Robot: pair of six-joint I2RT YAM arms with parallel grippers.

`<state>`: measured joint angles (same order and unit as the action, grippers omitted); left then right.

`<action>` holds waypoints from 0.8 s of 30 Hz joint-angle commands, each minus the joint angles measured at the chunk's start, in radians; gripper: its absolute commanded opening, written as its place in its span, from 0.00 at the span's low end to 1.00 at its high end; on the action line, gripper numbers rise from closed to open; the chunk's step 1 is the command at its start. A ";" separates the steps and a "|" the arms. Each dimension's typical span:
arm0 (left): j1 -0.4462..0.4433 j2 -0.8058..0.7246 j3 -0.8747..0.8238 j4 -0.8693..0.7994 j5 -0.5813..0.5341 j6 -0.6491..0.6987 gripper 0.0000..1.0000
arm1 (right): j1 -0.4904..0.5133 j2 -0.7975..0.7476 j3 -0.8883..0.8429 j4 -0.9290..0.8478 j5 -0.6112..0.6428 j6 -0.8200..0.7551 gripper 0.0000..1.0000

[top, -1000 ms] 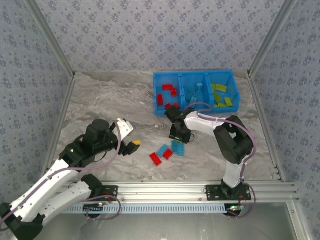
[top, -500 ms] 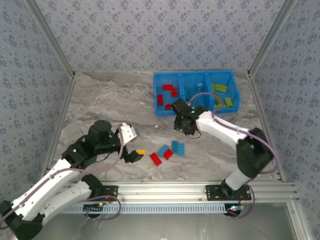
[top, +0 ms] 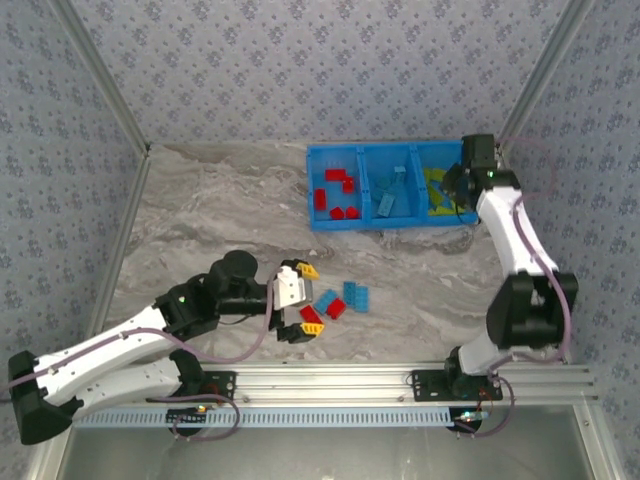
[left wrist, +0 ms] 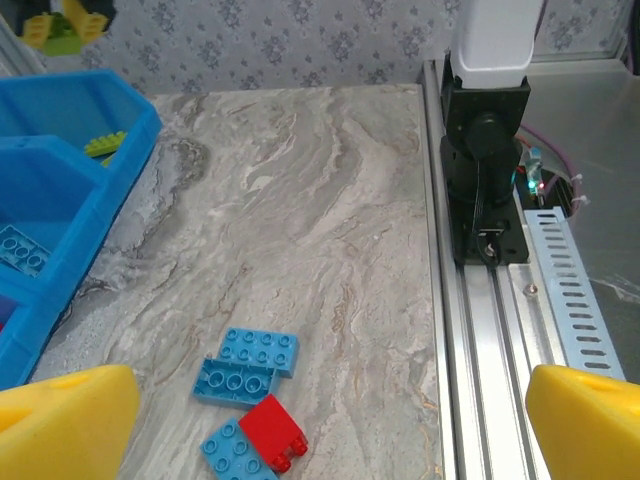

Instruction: Sort the legos into containers by color

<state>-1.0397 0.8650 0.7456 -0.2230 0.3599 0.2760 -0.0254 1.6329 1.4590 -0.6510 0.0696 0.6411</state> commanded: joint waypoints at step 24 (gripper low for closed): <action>0.028 0.287 0.106 -0.056 -0.535 -0.903 0.95 | 0.116 -0.368 -0.252 -0.118 -0.017 -0.082 0.71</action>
<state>-1.0351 1.1404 0.8333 -0.2878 -0.1627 -0.5182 0.0265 1.3827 1.2949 -0.7269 0.0395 0.5858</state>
